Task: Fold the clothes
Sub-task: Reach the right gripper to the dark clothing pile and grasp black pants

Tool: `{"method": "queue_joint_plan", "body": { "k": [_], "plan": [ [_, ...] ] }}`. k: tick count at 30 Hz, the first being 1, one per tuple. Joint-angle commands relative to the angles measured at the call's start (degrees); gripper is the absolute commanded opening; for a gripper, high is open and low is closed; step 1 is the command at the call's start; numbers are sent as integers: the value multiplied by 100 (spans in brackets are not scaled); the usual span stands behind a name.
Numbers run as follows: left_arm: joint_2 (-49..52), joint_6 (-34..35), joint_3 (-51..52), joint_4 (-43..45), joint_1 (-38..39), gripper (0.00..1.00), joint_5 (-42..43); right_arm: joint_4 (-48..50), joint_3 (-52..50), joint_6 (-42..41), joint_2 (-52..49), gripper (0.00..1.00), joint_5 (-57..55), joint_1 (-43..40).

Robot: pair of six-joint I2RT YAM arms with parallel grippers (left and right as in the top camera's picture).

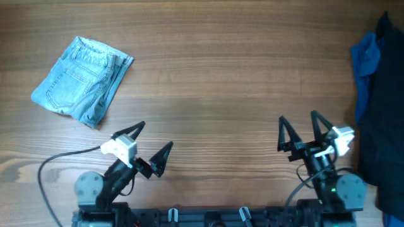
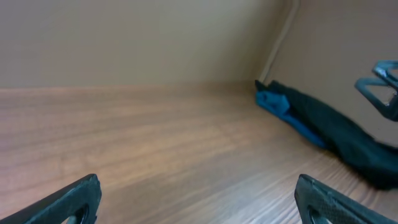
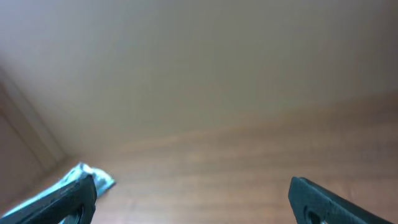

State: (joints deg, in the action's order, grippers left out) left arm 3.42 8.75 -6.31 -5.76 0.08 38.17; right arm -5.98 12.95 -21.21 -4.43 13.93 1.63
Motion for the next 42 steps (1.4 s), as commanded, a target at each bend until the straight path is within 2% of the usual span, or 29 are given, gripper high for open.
{"method": "queue_joint_plan", "body": {
  "k": [1,5,6,9,10,12,15,19,22,27,30,36,39,42],
  "plan": [
    [708,225,-1495,-656,42,100,-734,-890,1700,229,-1456,99,70,24],
    [2114,221,-2962,-1899,42,100,-1338,-2581,3460,734,-3458,99,-11,22],
    [2734,216,-3491,-2310,42,100,-1410,-3252,4166,726,-4284,100,15,24],
    [4039,219,-4476,-3025,42,100,-1403,-4164,5416,765,-5705,100,544,24],
    [4605,210,-4889,-3338,46,100,-1338,-4266,5818,1139,-6310,100,883,24],
    [5152,199,-5276,-3681,39,100,-1384,-4214,6085,1215,-6909,100,778,13],
    [5654,503,-5381,-3563,39,100,-1040,-4321,6765,796,-8000,100,153,-317],
    [6061,501,-5381,-3532,42,100,-1040,-3842,8081,317,-9304,100,-361,-1121],
    [6264,503,-5381,-3541,42,100,-1058,-3860,9125,315,-10196,100,-1019,-1624],
    [6297,501,-5381,-3593,42,100,-1060,-3097,9265,398,-10924,100,-2645,-2221],
    [6297,501,-5381,-3635,42,100,-1060,-2820,9259,603,-11219,100,-2684,-2581],
    [6297,501,-5381,-3558,42,100,-1062,-2734,9259,437,-11866,99,-2446,-3139],
    [6297,503,-5381,-3488,42,100,-1060,-2699,9259,396,-12091,90,-2557,-3224],
    [6297,505,-5381,-3493,42,100,-1060,-2658,9259,306,-12277,89,-2726,-3248]
  ]
}}
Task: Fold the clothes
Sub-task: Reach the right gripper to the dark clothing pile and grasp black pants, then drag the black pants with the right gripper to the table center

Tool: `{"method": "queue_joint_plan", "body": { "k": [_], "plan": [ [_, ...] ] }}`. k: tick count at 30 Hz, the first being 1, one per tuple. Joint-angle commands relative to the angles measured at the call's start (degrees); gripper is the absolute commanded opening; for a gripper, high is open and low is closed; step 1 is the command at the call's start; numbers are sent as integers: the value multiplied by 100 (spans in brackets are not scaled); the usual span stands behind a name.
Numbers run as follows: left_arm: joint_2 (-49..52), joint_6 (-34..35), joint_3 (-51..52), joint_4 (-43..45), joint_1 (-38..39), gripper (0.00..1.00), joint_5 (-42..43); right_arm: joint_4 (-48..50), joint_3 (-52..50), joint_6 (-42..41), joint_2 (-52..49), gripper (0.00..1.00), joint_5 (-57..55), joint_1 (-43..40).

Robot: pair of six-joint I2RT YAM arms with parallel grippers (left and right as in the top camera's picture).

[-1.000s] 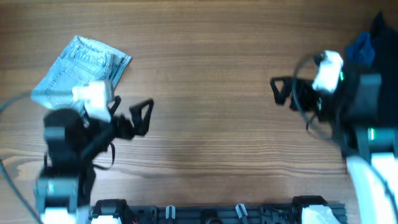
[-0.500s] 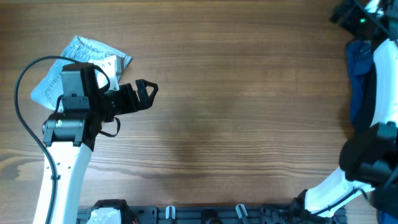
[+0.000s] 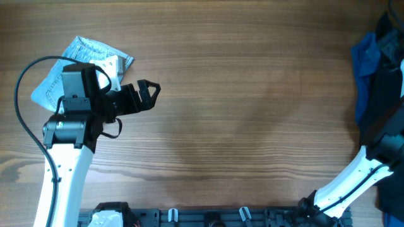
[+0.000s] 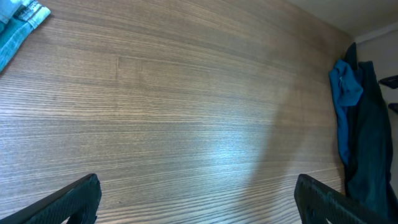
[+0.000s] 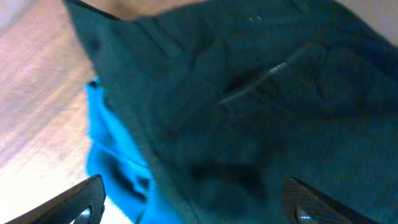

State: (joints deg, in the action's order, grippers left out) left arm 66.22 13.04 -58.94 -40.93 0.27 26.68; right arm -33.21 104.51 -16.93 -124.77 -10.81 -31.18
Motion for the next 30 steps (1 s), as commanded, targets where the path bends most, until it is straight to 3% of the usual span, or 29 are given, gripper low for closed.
{"method": "queue_joint_plan", "body": {
  "k": [1,4,5,6,7,8,9,13,17,20,25,30],
  "plan": [
    [17,76,-118,24,22,100,90,68,98,-125,-315,89,-251,28],
    [17,94,-118,15,26,100,92,85,96,-122,-623,82,-251,31],
    [17,94,-118,15,26,100,92,85,96,-125,-695,76,-251,31],
    [17,94,-118,15,26,100,92,33,96,-129,-715,44,-227,28],
    [17,94,-118,17,26,100,90,24,98,-127,-699,32,-192,28],
    [17,94,-118,17,26,100,90,33,98,-129,-551,9,-101,24],
    [17,94,-118,15,26,100,90,50,98,-125,-387,4,44,24],
    [17,94,-118,15,26,100,90,79,103,-66,474,4,835,26],
    [17,94,-118,17,26,100,92,9,103,651,1537,4,2647,155],
    [7,92,-118,17,20,100,92,-363,103,688,1934,4,3298,459],
    [-376,76,-118,-7,20,100,87,-1165,96,1272,2009,4,3681,1567],
    [-1237,72,-120,-22,20,100,-203,-1775,81,1672,1961,4,3425,3300]
  ]
}}
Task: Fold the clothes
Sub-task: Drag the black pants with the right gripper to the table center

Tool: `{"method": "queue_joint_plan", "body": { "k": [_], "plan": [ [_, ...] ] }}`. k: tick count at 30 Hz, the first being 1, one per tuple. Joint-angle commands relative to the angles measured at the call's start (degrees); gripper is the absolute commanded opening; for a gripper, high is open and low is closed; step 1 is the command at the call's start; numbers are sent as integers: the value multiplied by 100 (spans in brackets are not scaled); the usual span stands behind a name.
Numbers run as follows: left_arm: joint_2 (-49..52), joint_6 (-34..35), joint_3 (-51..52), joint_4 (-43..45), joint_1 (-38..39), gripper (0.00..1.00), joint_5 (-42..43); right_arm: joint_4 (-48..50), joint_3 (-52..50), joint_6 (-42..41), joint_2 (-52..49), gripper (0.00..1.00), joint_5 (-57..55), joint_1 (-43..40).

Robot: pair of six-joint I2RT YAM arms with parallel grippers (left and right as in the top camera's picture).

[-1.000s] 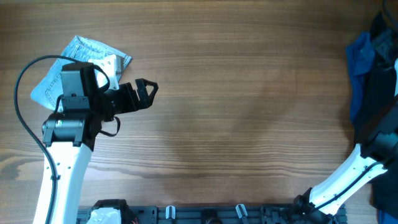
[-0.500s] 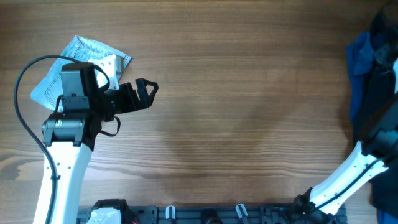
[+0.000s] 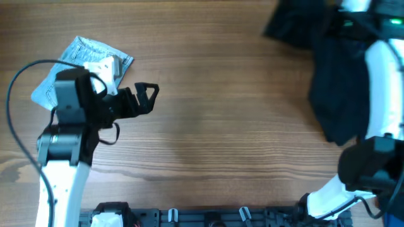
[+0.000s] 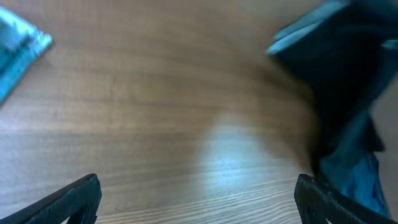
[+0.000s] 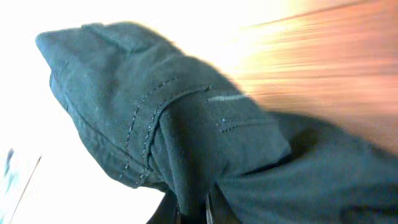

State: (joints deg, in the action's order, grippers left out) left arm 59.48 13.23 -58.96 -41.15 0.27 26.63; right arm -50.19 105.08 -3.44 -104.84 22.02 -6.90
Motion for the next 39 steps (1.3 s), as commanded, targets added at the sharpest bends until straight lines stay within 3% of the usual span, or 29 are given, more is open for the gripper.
{"method": "queue_joint_plan", "body": {
  "k": [1,4,9,11,16,20,22,26,31,35,39],
  "plan": [
    [-728,52,-118,-20,20,100,-271,-118,24,323,-70,4,133,1152],
    [-1252,50,-118,-181,20,100,-448,-321,24,289,-225,4,-164,2039],
    [-1676,48,-118,-546,20,100,-468,-358,22,20,-636,4,-1663,3180],
    [-1663,48,-116,-658,20,100,-470,-302,22,-136,-660,4,-2015,3222],
    [-1432,37,-116,-868,22,100,-466,-81,24,203,-643,4,-1606,3115],
    [-1196,-63,-116,-935,22,100,-466,302,190,175,-616,4,-3873,2780],
    [-1189,-85,-116,-938,22,100,-463,271,428,-17,-616,4,-4347,2380],
    [-1189,-103,-116,-929,22,100,-466,20,610,-116,-619,4,-3088,2055],
    [-1189,-103,-116,-927,22,100,-468,-101,210,-127,-649,4,-1899,2688],
    [-1189,-103,-116,-931,22,100,-468,-94,-295,-103,-789,9,-1423,3497],
    [-1169,-122,-116,-986,22,100,-468,-442,-341,195,-627,18,-1899,3930]
  ]
}}
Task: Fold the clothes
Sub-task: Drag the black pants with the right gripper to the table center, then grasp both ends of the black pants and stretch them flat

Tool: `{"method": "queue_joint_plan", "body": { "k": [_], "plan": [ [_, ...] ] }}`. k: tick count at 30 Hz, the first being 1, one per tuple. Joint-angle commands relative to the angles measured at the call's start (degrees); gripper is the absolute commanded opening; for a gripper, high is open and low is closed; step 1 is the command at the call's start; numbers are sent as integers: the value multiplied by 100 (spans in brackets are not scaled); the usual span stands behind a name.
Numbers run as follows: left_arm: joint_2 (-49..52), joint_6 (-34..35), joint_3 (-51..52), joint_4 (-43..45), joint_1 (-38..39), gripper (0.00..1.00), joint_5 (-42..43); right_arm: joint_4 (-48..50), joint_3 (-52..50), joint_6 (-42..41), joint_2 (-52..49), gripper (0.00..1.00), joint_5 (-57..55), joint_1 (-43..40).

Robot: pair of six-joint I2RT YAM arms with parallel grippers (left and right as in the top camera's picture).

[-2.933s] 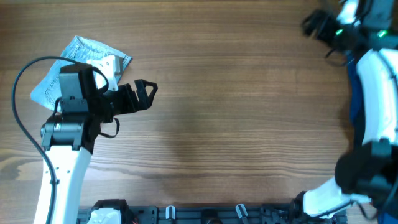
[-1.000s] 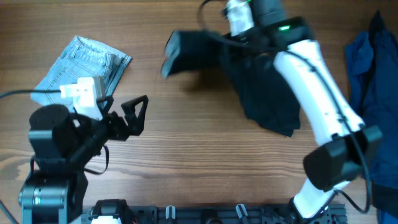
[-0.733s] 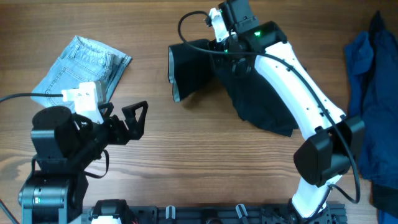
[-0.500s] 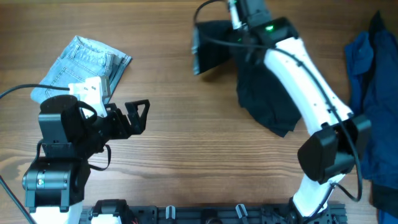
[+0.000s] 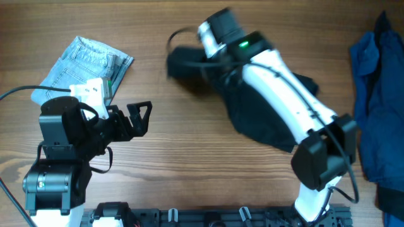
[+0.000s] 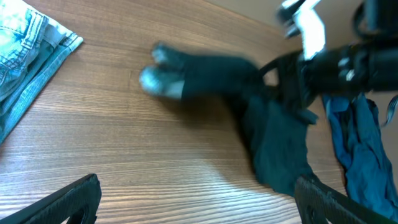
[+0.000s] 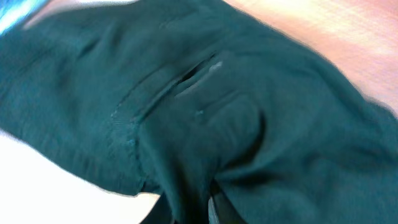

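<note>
A dark teal garment (image 5: pixel 265 107) hangs and drapes across the middle of the table, also seen in the left wrist view (image 6: pixel 267 130). My right gripper (image 7: pixel 208 208) is shut on a bunched fold of it; the cloth hides the fingers. In the overhead view the right arm (image 5: pixel 278 69) reaches far left over the table. My left gripper (image 5: pixel 136 116) stands open above bare wood, left of the garment and empty (image 6: pixel 199 199). Folded light denim shorts (image 5: pixel 82 69) lie at the back left.
A blue garment (image 5: pixel 375 94) lies heaped along the right edge, also visible in the left wrist view (image 6: pixel 354 155). The wooden table (image 5: pixel 189 164) shows bare between the left gripper and the dark garment. A black cable (image 5: pixel 19 94) loops beside the left arm.
My right gripper has moved the dark garment from the far right back of the table to the middle, its leading end now near the denim shorts. The left gripper sits slightly nearer the front, still open.
Both grippers stood open at the front edge, with dark and blue clothes heaped at the right edge. Then the left arm was out by the denim shorts and the right gripper open over the heap. Then the right was shut on the dark garment, which now lies mid-table.
</note>
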State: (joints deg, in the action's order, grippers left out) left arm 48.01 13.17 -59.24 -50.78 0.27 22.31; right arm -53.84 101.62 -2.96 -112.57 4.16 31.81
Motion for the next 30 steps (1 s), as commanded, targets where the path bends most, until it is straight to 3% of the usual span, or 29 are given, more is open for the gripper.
{"method": "queue_joint_plan", "body": {
  "k": [1,2,4,13,14,16,18,20,24,26,30],
  "plan": [
    [-4,-116,-87,-20,22,100,-35,-155,4,155,219,41,-223,13],
    [15,-116,-87,-22,22,100,-35,-243,4,166,258,79,-323,-83],
    [68,-116,-87,-39,22,100,-33,-448,4,295,264,94,-352,-422],
    [833,-72,-83,-365,28,99,-28,-979,2,275,256,95,798,-2072],
    [999,-81,-76,-299,44,91,-37,-992,2,275,254,92,933,-2162],
    [1648,-87,-72,70,160,64,-31,-994,2,291,254,75,1394,-2243],
    [2253,-92,-72,494,352,26,-68,-984,2,282,254,50,1523,-2208],
    [2903,-68,-72,1093,560,4,-94,-999,2,271,254,28,1523,-2179],
    [4393,-35,-72,2632,1036,4,-131,-1196,2,149,254,23,1521,-2177],
    [5163,293,-72,3287,1198,4,-614,-1346,2,153,254,23,1519,-2177],
    [6111,542,-72,3849,1255,4,-1064,-1550,2,304,254,23,1467,-2177]
  ]
}}
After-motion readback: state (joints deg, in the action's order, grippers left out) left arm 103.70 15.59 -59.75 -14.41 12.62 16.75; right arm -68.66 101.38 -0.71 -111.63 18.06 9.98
